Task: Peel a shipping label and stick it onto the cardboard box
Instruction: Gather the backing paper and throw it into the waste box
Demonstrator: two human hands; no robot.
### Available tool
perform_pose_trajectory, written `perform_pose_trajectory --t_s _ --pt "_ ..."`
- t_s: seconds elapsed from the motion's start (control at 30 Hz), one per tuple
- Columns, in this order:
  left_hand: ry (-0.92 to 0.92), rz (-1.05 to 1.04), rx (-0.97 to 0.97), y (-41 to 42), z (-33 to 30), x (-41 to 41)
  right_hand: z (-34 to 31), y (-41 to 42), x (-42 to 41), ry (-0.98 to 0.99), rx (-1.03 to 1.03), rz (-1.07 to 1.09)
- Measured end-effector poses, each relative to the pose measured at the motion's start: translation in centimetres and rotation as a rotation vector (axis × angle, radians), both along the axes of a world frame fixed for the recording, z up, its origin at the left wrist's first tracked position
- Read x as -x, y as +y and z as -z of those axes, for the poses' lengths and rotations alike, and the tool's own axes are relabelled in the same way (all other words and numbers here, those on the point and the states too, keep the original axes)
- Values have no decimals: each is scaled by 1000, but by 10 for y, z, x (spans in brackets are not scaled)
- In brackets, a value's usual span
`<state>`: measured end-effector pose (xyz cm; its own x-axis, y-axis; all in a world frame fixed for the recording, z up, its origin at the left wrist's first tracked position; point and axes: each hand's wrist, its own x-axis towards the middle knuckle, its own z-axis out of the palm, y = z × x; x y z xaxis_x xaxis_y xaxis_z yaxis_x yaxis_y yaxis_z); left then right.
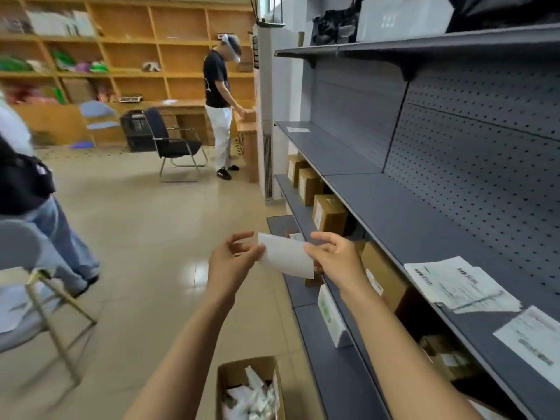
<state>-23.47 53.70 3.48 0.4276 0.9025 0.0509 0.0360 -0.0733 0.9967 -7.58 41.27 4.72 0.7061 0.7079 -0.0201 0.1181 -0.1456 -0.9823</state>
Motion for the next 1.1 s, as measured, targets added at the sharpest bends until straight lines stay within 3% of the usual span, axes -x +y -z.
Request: perform_pose_trajectory --t_s 0.43,0.63,1.1 --pt "110 -260 105 61 77 7 95 109 -19 -59 182 -207" --pt "211 -309 130 90 132 13 159 140 -9 10 291 -250" --pt "494 -319 393 97 325 37 342 155 11 94 577 -322"
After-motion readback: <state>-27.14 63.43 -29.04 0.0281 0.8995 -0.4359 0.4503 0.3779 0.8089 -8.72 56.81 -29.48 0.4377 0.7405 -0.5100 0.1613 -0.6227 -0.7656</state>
